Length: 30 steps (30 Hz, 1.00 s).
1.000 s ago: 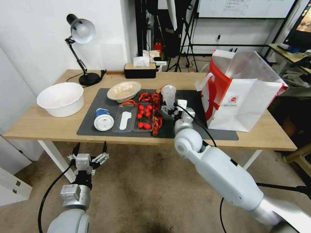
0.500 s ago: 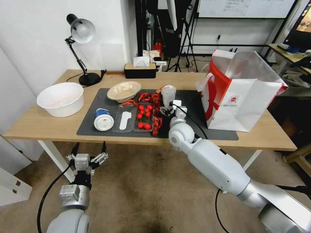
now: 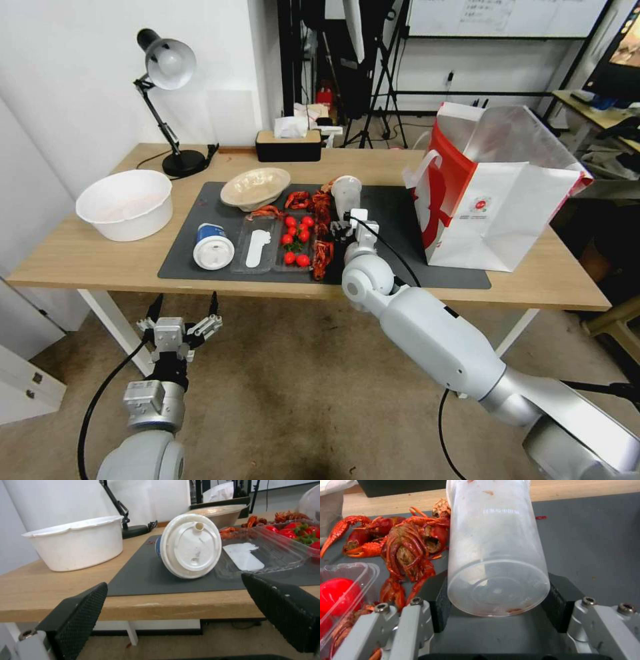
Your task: Pick up the trash from the table and place it into the takeout bag.
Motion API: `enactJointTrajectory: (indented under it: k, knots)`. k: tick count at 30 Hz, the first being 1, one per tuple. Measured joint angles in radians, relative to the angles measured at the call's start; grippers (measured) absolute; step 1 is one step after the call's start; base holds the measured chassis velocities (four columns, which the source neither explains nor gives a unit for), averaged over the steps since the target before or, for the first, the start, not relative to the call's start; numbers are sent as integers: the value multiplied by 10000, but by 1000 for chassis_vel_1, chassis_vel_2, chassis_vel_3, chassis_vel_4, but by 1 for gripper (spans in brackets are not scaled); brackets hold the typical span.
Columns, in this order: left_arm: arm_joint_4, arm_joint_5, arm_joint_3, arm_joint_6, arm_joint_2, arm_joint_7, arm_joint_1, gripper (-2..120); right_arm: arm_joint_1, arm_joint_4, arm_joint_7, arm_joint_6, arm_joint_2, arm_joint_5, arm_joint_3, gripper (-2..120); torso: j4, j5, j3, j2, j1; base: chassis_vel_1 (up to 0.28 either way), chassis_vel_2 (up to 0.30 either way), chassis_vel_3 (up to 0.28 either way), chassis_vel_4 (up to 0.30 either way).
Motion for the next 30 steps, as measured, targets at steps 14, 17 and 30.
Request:
enactJointTrajectory:
  k: [14, 17, 30]
  knots:
    - [-27, 60, 41, -18, -34, 2, 30, 100, -407, 3194, -501, 314, -870, -975, 938, 54, 0, 0, 0, 0, -1, 0, 0, 0, 0]
    - [-41, 76, 58, -18, -46, 4, 33, 100, -414, 3707, -519, 226, -1045, -1036, 1280, 54, 1, 1, 0, 0, -2, 0, 0, 0, 0]
    - [-62, 253, 148, -17, -115, 9, 64, 100, -349, 5471, -260, -685, -1958, -1047, 3202, 54, 1, 2, -1, 1, -3, 0, 0, 0, 0]
